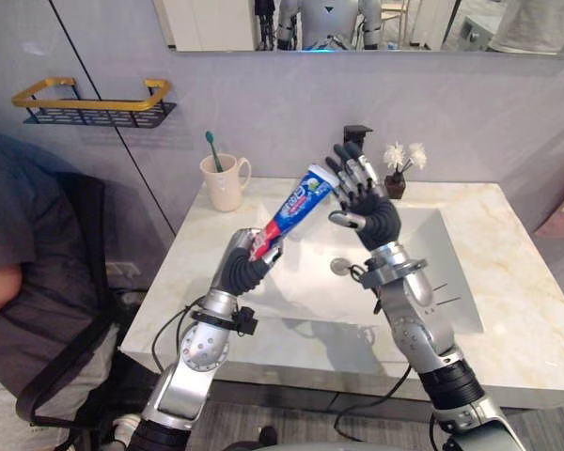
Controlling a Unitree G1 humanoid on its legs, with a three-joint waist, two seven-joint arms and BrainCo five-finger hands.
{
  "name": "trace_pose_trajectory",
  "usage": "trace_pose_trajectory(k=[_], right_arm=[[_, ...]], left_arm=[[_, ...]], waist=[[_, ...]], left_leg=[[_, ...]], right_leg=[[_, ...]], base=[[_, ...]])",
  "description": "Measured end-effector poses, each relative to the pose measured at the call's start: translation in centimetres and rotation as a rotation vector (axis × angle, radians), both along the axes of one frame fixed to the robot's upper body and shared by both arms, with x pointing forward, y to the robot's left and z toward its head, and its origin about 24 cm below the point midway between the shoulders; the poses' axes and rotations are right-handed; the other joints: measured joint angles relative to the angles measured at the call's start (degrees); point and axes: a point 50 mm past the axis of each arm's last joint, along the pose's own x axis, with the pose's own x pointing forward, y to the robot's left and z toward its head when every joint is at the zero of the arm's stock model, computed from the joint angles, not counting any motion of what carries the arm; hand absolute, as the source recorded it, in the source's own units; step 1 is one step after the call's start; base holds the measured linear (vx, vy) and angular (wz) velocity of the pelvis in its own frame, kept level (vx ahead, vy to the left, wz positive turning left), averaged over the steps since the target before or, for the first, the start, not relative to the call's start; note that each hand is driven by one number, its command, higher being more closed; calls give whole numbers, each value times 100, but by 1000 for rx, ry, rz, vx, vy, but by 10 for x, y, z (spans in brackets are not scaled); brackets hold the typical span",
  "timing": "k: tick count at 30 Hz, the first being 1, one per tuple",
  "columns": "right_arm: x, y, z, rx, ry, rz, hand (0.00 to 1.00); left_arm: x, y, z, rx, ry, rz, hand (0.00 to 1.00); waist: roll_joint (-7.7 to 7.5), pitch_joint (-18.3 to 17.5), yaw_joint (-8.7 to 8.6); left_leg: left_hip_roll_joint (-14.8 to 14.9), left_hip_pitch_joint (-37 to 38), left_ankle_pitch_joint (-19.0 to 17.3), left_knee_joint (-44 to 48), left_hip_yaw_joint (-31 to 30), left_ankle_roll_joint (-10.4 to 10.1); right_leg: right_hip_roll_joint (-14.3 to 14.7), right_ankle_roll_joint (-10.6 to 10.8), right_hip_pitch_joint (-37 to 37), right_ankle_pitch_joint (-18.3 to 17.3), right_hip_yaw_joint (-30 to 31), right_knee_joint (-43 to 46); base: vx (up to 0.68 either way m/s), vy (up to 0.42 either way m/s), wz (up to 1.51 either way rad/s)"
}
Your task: Organize washtable
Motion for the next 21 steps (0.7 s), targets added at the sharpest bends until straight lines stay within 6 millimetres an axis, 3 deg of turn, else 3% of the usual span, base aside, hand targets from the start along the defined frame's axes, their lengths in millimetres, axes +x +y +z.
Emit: trace_pose_trajectory(k=[8, 9, 21], right_arm=[[-1, 15, -12, 63, 83, 69, 0], [-1, 15, -13, 64, 90, 72, 100], [0, 23, -17, 122, 129, 136, 100]], left_arm=[[-1, -19, 0, 16, 0, -69, 100], [-1, -20, -2, 19, 7, -76, 100], [9, -31, -5, 63, 29, -112, 100]], waist=[[-5, 4, -20], [-5, 4, -18], [-17, 11, -17]], left_leg=[[3, -130, 86, 0, -64, -18], [3, -132, 91, 0, -69, -18], [13, -190, 174, -2, -66, -1]], right_leg=[[19, 6, -105, 20, -66, 8], [20, 5, -105, 20, -71, 11], [15, 7, -192, 71, -61, 38]], base=[[-31, -17, 5], [-30, -14, 6], [-52, -8, 0]])
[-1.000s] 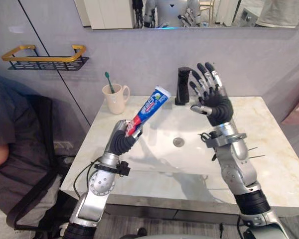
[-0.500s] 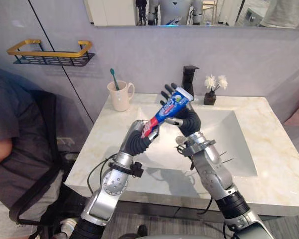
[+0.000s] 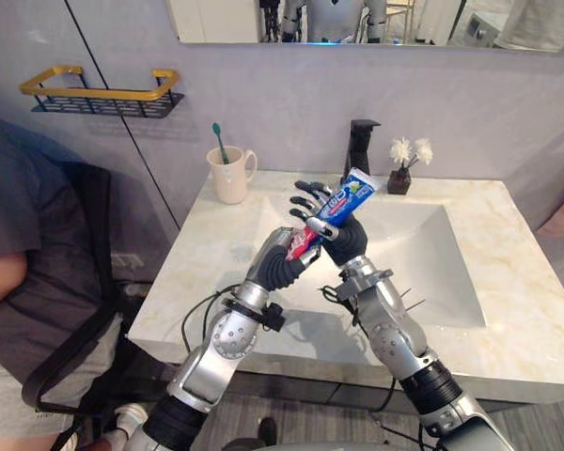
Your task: Organize washtable
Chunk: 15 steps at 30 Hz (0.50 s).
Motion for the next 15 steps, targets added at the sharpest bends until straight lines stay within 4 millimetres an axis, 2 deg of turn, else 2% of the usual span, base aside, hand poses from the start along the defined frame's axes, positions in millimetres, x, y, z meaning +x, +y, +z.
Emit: trace_pose_trajectory(k=[9, 10, 15], right_arm=[[4, 5, 12, -12, -45, 20, 100], [4, 6, 12, -20, -50, 18, 100], [4, 6, 13, -51, -75, 11, 100]], left_arm=[[-1, -5, -6, 8, 20, -20, 100], [-1, -5, -6, 9, 18, -22, 0], [-3, -3, -11, 12, 35, -15, 0]], waist=[[-8, 3, 4], [-8, 3, 3], [-7, 3, 6]], left_leg=[[-8, -100, 50, 4, 12, 21], [-8, -98, 58, 3, 13, 20], [0, -79, 70, -2, 9, 12]], right_leg=[[4, 16, -57, 130, 33, -85], [3, 19, -57, 132, 37, -81], [6, 20, -55, 132, 40, -76]], base=[[-8, -2, 0], [0, 0, 0], [-43, -10, 0]])
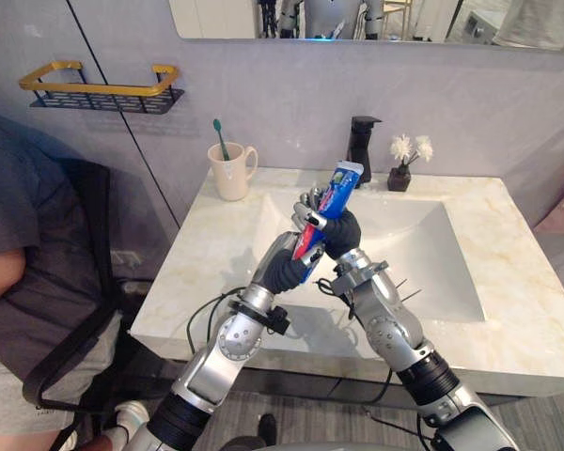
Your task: Organize washtable
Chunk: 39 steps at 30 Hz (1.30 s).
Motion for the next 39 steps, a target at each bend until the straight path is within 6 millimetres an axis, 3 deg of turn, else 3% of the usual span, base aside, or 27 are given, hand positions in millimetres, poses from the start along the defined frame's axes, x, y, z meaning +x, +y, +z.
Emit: trace_pose_trajectory(k=[5, 10, 12, 16, 23, 26, 30, 31, 33, 36, 39], right_arm=[[-2, 0, 13, 30, -51, -14, 100], [0, -29, 39, 134, -148, -146, 100], [2, -43, 40, 139, -165, -217, 100], [-1, -65, 33, 154, -145, -317, 100], [-15, -101, 25, 133, -154, -485, 100], [-18, -115, 18, 121, -130, -560, 100], [-20, -120, 15, 100, -121, -606, 100], [-21, -121, 14, 100, -117, -610, 100], [-22, -123, 11, 112, -105, -630, 100], [-22, -123, 11, 104, -106, -656, 100], [-23, -121, 12, 107, -109, -690, 100]], left_arm=[[-5, 12, 6, -23, -40, 54, 0], [-12, 48, 27, -66, -160, 226, 0], [-16, 76, 37, -85, -222, 373, 0], [-29, 109, 48, -105, -304, 567, 0], [-64, 184, 32, -176, -278, 1019, 0], [-79, 209, -1, -251, -145, 1192, 0], [-108, 229, -69, -432, 160, 1374, 0], [-112, 230, -79, -451, 205, 1392, 0], [-129, 227, -122, -503, 414, 1458, 0], [-150, 214, -167, -505, 691, 1475, 0], [-168, 201, -193, -490, 871, 1453, 0]], waist=[[0, 0, 1], [-1, 1, 14], [0, 1, 14], [-6, 3, 26], [-18, 4, 98], [-21, 3, 180], [-46, 1, 189], [-53, -3, 194], [-68, -4, 196], [-106, -1, 193], [-184, 2, 216]], left_leg=[[0, 4, 1, -10, -1, -2], [-3, 29, 0, -18, -20, -5], [0, 28, -1, -33, -20, -7], [-10, 27, -18, -35, -21, -31], [-2, 28, -7, -37, -25, -15], [-4, 23, -7, -39, -36, -15], [-5, 19, -8, -41, -51, -16], [-5, 16, -10, -41, -55, -19], [-9, -6, -27, -42, -98, -44], [-10, -56, -28, -42, -179, -52], [-8, -105, -20, -42, -212, -62]], right_leg=[[-3, 12, 7, 8, -4, -6], [-5, 17, 80, 12, -75, -38], [-1, 14, 95, 20, -88, -63], [-2, 8, 148, 32, -125, -144], [5, 16, 182, 41, -134, -215], [4, 17, 185, 42, -146, -207], [0, 17, 184, 38, -164, -207], [-1, 17, 184, 37, -171, -206], [-5, 7, 184, 25, -224, -199], [-7, -11, 169, -14, -296, -199], [-1, -12, 156, -25, -362, -201]], base=[[-30, -6, 0], [-12, -11, 6], [-11, -9, 2], [-1, -11, 4], [0, 0, 0], [1, -6, 1], [-8, -4, 1], [-37, -14, 6], [-34, -11, 11], [-41, -12, 13], [-21, -17, 11]])
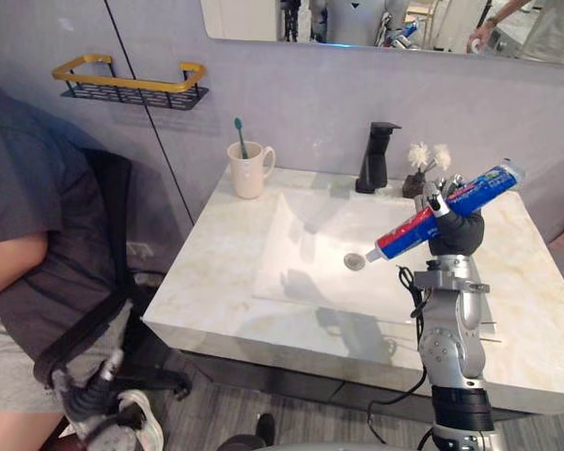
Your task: Organize washtable
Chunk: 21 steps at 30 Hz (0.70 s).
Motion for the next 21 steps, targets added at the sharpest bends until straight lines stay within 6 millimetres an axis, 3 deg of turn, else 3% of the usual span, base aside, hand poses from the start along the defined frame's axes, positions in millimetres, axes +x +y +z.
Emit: trace_pose_trajectory(k=[6, 10, 12, 21], right_arm=[[1, 1, 2, -58, 17, -68, 100], [9, 6, 16, -114, -14, -95, 100], [16, 6, 30, -161, -51, -128, 100], [59, 7, 119, -339, -248, -290, 100]], left_arm=[[-7, -29, -25, -142, 116, -140, 0], [-6, -44, -34, -187, 171, -267, 0], [-1, -52, -36, -194, 187, -345, 0], [11, -56, -35, -188, 186, -450, 0]], waist=[[-37, -14, 131], [-39, -15, 132], [-42, -14, 158], [-57, 7, 629]], left_leg=[[-15, -117, 19, 3, -122, -20], [-9, -185, 25, 5, -205, -19], [-12, -225, 32, 5, -289, -28], [25, -609, 149, 33, -637, -76]], right_leg=[[2, -14, -63, 6, -104, 1], [23, 19, -86, 31, -155, -12], [35, 19, -84, 30, -244, -15], [173, 6, -214, 26, -550, -121]], base=[[7, -19, 9], [18, -25, 7], [15, -37, 17], [10, -45, 21]])
